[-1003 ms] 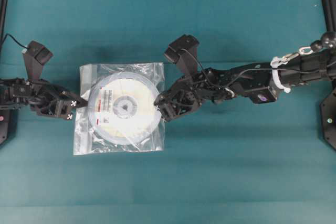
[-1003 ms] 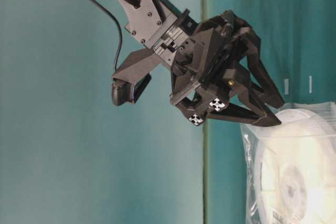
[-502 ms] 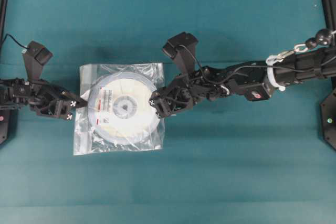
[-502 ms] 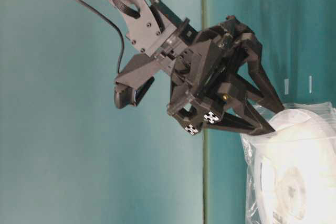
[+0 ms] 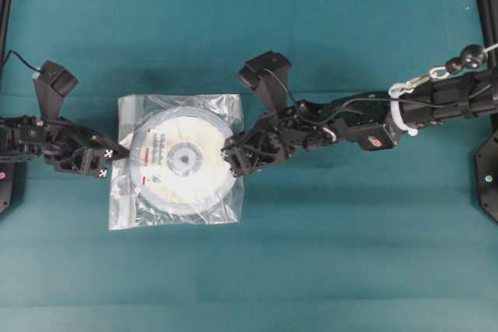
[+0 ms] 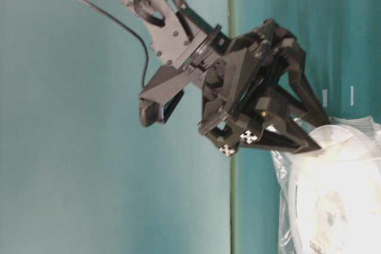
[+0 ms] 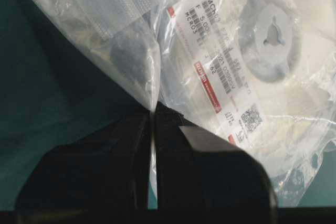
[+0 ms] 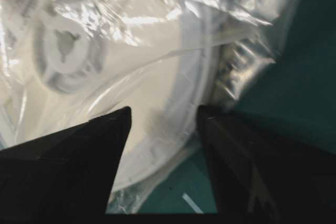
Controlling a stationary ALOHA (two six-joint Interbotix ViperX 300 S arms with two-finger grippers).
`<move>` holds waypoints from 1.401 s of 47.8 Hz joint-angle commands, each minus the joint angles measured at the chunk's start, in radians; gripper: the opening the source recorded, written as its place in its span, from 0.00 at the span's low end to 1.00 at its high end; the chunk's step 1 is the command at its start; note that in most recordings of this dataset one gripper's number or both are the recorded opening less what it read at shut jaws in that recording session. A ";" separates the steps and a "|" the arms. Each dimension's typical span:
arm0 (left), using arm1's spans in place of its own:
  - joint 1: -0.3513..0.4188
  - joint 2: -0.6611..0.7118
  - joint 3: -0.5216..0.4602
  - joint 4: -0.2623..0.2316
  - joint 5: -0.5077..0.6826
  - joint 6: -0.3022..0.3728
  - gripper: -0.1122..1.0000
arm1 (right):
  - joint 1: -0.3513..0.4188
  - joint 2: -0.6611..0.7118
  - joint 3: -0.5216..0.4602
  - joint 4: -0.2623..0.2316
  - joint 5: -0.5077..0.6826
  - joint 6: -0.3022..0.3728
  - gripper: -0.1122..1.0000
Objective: Take out the reel from the clear zip bag.
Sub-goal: 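Grasp the white reel's rim inside the bag with the right gripper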
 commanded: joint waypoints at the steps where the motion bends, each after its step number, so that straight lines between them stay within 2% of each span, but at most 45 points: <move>1: -0.002 0.000 -0.005 0.002 -0.002 0.002 0.11 | 0.008 -0.014 0.002 0.003 -0.034 0.023 0.79; 19: -0.002 0.005 -0.006 0.003 -0.003 0.002 0.11 | 0.011 0.009 -0.041 0.003 -0.057 0.031 0.79; 44: -0.002 0.008 -0.009 0.003 -0.003 0.002 0.11 | 0.012 0.015 -0.052 0.003 -0.041 0.032 0.77; 50: -0.002 0.006 -0.008 0.003 -0.003 0.002 0.11 | 0.012 0.018 -0.054 0.003 -0.018 0.032 0.67; 60: -0.002 0.006 -0.008 0.003 -0.003 0.002 0.11 | 0.015 0.018 -0.055 0.003 -0.008 0.038 0.34; 67: -0.002 0.006 -0.008 0.003 -0.003 0.002 0.11 | 0.015 0.015 -0.052 0.003 -0.006 0.055 0.32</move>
